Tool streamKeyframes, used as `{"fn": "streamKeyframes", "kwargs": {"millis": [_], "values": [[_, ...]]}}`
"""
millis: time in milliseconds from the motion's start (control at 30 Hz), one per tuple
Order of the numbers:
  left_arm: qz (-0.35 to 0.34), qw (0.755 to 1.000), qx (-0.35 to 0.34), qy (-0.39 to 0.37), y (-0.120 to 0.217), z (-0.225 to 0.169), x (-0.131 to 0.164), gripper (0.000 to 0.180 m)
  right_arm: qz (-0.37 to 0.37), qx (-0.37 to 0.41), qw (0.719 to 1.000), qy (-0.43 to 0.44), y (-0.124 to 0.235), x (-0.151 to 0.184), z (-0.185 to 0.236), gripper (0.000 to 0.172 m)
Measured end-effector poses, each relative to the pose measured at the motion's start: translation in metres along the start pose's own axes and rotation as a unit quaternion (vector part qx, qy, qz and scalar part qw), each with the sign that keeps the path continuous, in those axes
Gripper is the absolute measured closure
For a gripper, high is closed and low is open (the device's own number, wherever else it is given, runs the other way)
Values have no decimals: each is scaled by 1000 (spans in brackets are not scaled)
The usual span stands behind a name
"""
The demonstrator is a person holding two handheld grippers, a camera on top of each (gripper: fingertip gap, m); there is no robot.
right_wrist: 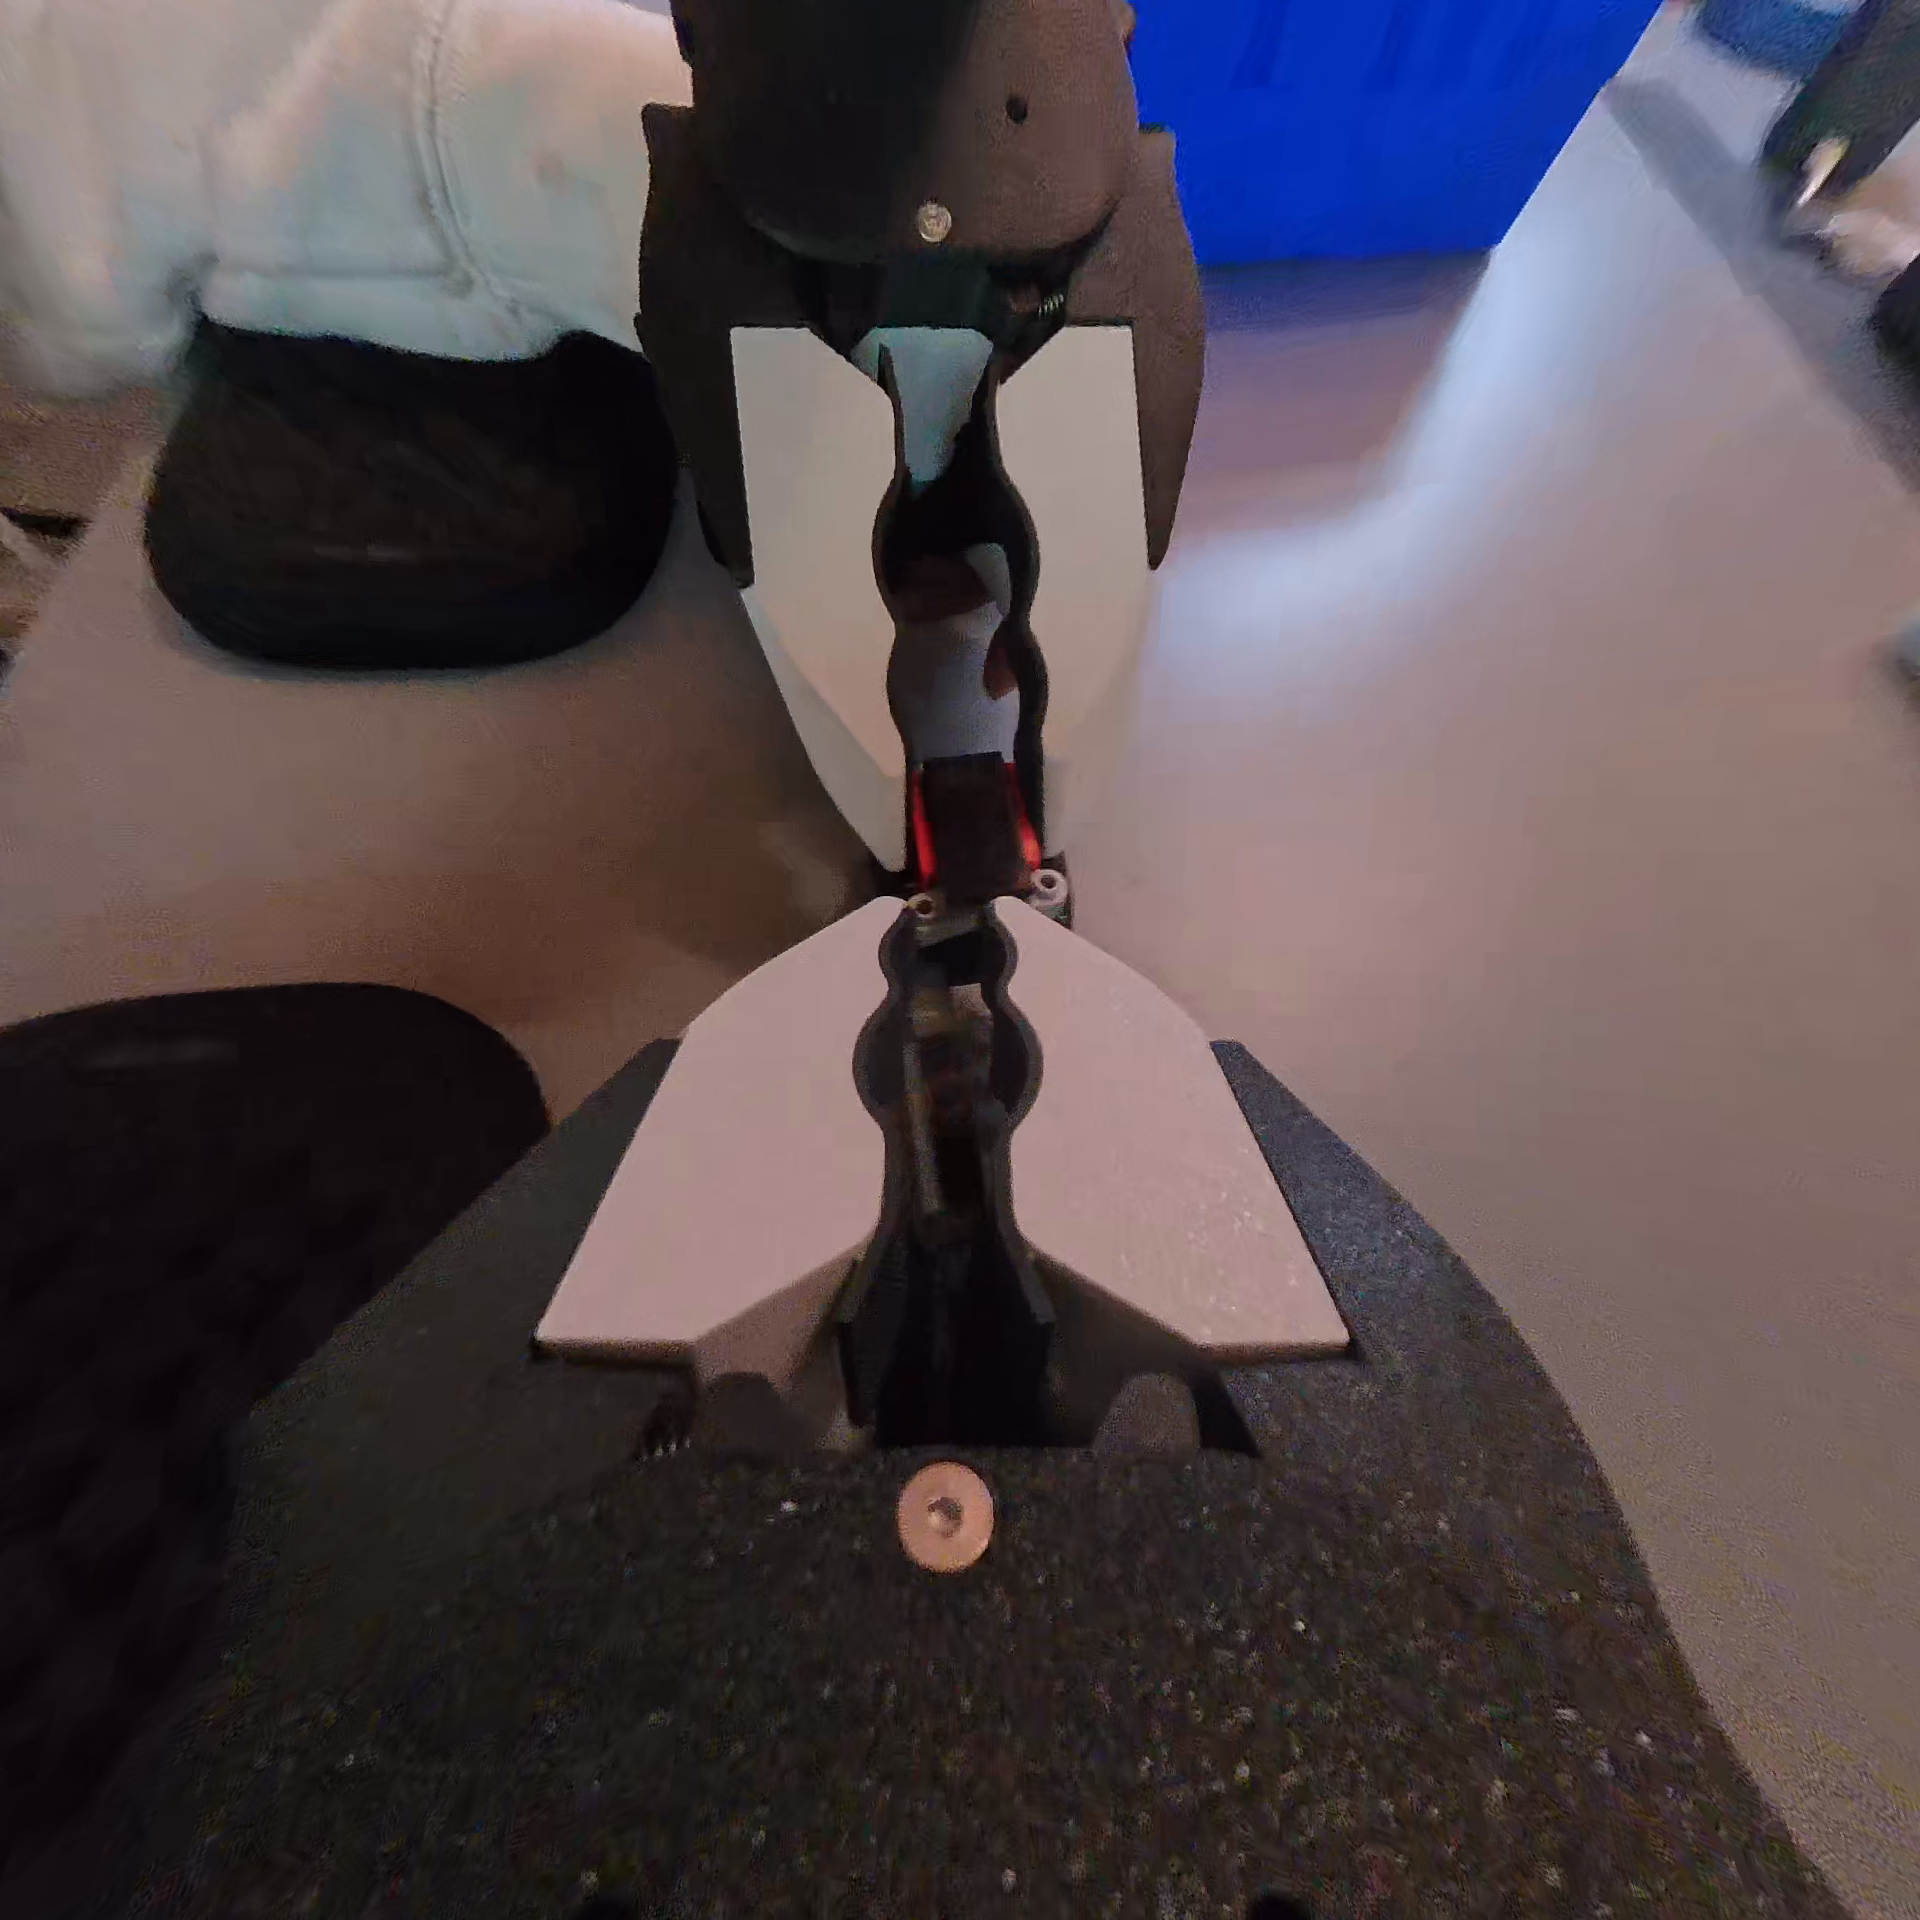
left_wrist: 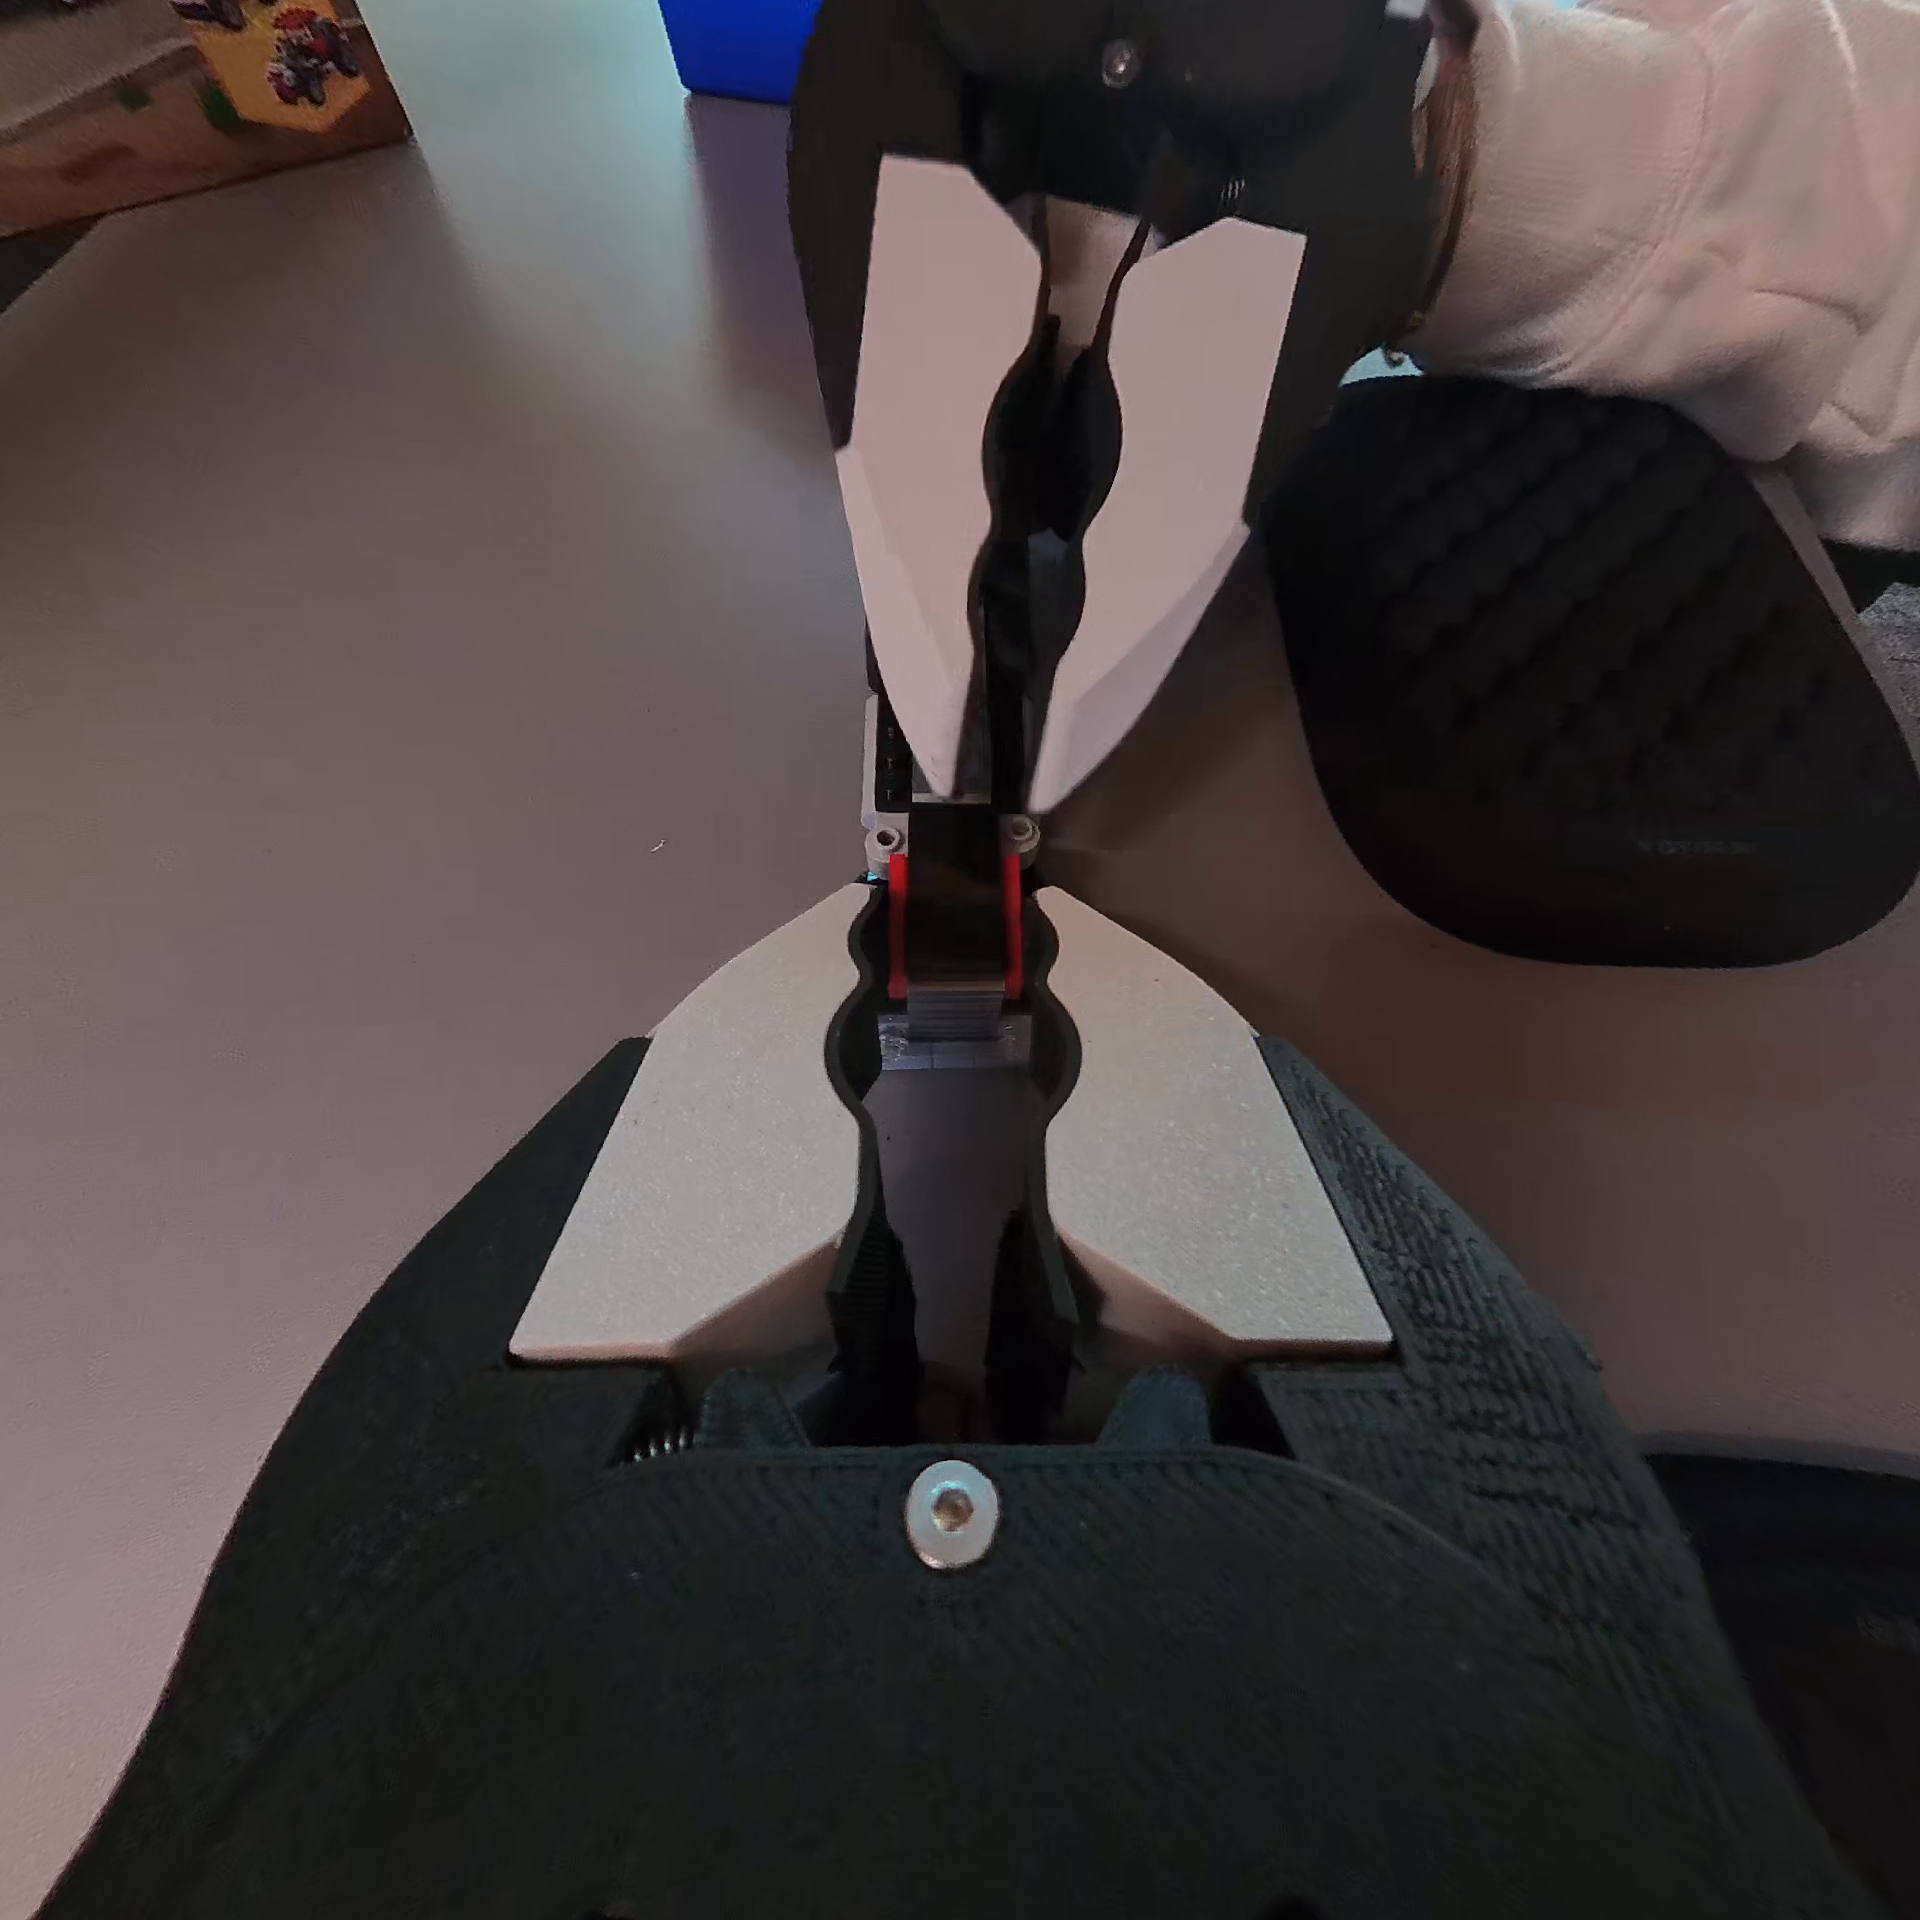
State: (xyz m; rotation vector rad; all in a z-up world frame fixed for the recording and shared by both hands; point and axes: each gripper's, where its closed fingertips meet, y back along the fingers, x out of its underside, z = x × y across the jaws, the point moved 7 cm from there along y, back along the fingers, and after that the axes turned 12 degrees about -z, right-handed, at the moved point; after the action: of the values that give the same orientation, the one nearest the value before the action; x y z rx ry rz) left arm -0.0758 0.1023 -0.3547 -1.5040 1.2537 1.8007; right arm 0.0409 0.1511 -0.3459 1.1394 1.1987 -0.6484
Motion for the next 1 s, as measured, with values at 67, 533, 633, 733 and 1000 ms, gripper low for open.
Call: {"fn": "streamKeyframes", "kwargs": {"millis": [67,533,633,733,1000], "values": [[0,1000,-2,-2,0,0,0,156,21,-24,987,-157,-2,0,1,143],[-1,997,-75,6,-11,-7,-4,156,-53,194,943,-265,0,-2,13,145],[0,996,-84,3,-12,-8,-4,156,-23,245,946,-210,-2,-3,13,159],[0,996,-84,11,-12,-8,-4,156,-21,252,950,-184,-3,-4,15,159],[5,996,-84,17,-12,-9,-4,156,-133,147,967,-162,-7,-19,21,172]]}}
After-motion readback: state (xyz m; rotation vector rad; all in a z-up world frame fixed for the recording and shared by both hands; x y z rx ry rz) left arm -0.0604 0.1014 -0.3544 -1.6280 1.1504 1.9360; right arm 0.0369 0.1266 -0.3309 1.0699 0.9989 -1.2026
